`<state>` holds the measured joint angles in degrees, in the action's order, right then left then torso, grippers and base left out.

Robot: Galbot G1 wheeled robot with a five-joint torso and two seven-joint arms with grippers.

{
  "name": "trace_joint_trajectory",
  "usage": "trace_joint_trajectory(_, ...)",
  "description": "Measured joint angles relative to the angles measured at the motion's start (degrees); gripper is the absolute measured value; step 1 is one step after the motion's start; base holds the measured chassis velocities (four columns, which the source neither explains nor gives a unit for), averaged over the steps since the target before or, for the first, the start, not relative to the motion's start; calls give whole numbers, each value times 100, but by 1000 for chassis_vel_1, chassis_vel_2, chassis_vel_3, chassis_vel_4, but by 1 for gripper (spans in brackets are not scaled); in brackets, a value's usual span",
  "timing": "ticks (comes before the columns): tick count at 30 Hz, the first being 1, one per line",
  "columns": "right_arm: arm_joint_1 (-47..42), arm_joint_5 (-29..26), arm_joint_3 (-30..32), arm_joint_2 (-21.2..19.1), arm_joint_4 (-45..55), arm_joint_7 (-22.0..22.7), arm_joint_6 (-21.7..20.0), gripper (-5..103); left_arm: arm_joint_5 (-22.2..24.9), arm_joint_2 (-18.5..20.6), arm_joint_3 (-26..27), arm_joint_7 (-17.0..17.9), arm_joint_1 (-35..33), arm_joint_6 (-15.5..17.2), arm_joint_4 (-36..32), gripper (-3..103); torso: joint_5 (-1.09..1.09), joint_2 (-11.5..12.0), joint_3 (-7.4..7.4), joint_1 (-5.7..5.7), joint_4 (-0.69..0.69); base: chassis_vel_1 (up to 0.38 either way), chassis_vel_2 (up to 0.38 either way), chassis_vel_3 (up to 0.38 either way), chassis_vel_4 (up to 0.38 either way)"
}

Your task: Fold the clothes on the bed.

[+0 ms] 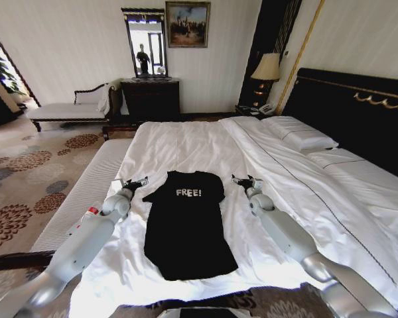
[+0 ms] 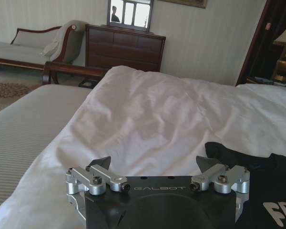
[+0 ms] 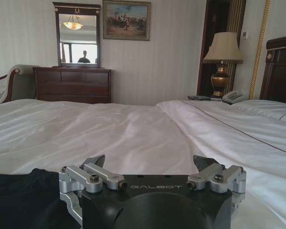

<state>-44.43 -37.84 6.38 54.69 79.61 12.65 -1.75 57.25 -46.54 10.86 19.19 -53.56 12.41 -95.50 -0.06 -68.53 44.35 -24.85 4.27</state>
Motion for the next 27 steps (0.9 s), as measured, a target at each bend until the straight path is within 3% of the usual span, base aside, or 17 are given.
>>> trace_joint_trajectory(2,-245,66,120,-37,165,0,3,100,-74,33,174,-29,-237,-27,-174,100,2,0,0,0,0,0,0,0,0)
trace_joint_trajectory(3,-751,225,360,-82,460,0,14,100,-224,53,488,-81,-670,-65,-484,100,11,1,2,0,9,0,0,0,0)
trace_joint_trajectory(7,-1472,462,762,-88,961,101,127,100,-688,-50,1074,-257,-1538,-202,-964,100,5,0,1,0,15,0,0,0,0)
trace_joint_trajectory(10,-2274,582,1190,-10,1496,168,216,100,-1151,-278,1519,-456,-2513,-367,-1266,100,7,1,2,-1,4,0,0,0,0)
trace_joint_trajectory(16,-3282,658,1778,109,2114,-22,268,100,-1404,-632,2019,-733,-3435,-555,-1695,100,7,1,2,-2,9,0,0,0,0)
trace_joint_trajectory(22,-4357,291,2357,296,2964,-451,-138,100,-1719,-979,2418,-1004,-4296,-815,-2120,100,8,1,2,-2,7,0,0,0,0)
trace_joint_trajectory(27,-5055,-407,2581,423,3379,-791,-363,100,-1905,-1291,2538,-1087,-4801,-973,-2318,100,5,2,3,-2,7,0,0,0,0)
